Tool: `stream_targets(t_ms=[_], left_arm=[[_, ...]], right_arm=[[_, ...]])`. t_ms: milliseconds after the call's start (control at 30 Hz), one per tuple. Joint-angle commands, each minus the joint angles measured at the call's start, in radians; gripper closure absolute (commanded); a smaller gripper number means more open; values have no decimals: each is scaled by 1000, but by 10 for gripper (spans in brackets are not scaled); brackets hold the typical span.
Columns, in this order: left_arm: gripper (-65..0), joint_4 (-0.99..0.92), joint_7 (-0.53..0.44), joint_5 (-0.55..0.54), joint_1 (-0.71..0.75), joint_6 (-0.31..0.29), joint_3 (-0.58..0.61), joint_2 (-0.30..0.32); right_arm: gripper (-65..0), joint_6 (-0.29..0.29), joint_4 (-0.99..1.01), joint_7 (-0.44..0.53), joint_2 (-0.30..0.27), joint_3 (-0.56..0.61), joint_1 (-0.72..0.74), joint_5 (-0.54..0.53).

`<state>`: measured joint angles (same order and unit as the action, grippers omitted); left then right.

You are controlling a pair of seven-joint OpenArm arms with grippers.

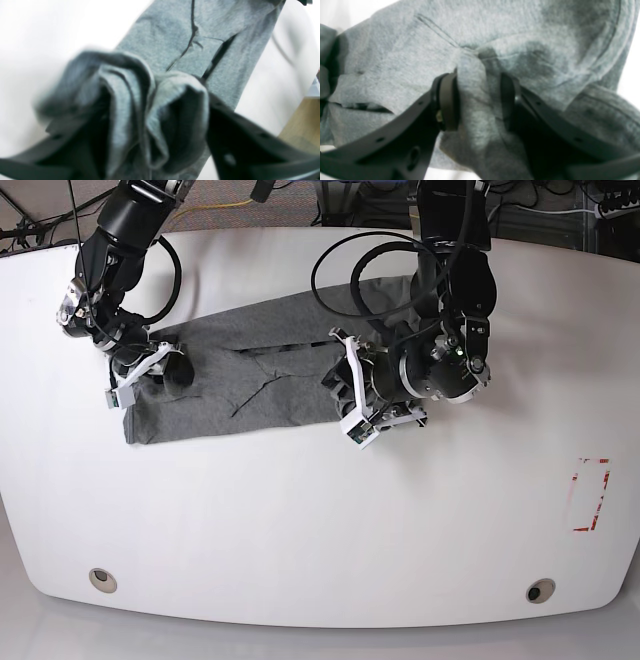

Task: Fold the T-shirt properly
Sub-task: 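Grasp the strip end with the left gripper and fold it toward the right gripper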

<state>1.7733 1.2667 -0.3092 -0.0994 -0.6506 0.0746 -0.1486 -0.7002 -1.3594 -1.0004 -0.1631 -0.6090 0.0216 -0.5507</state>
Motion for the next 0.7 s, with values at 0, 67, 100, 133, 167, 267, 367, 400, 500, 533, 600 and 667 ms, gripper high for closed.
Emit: stream_targets(t_ms=[0,67,100,133,167,267,367,400,500,533,600,667], left_arm=[[-315,21,-8,-94,-33,5,49,-8],[-338,29,20,-158,-38,5,69,-8],[-342,41,32,-189,-41,5,69,-8],[-346,52,40,-212,-41,5,67,-8],[-347,66,44,-232,-41,5,60,-8],[-349,112,44,-249,-41,5,8,-8],[-349,141,44,-252,-21,5,-77,48],[-349,141,44,-253,-7,5,-97,70],[-349,141,44,-253,39,4,-172,143],[-350,139,44,-253,51,4,-190,162],[-350,139,44,-253,91,4,-218,191],[-350,138,41,-255,126,-1,-230,217]], right_arm=[[-262,2,-4,-30,-8,1,-2,27],[-262,2,-4,-30,-8,1,-5,27],[-262,2,-4,-30,-8,1,-7,27],[-262,2,-4,-30,-8,1,-7,27],[-262,2,-4,-30,-8,1,-7,27],[-262,2,-4,-30,-6,1,-4,27],[-262,2,-4,-30,-6,1,-5,25],[-262,2,-4,-30,-6,1,-5,25],[-262,2,-4,-30,-6,1,-1,25],[-262,2,-4,-30,-6,1,1,25],[-262,2,-4,-30,-6,1,1,25],[-262,2,-4,-30,-6,1,-1,25]])
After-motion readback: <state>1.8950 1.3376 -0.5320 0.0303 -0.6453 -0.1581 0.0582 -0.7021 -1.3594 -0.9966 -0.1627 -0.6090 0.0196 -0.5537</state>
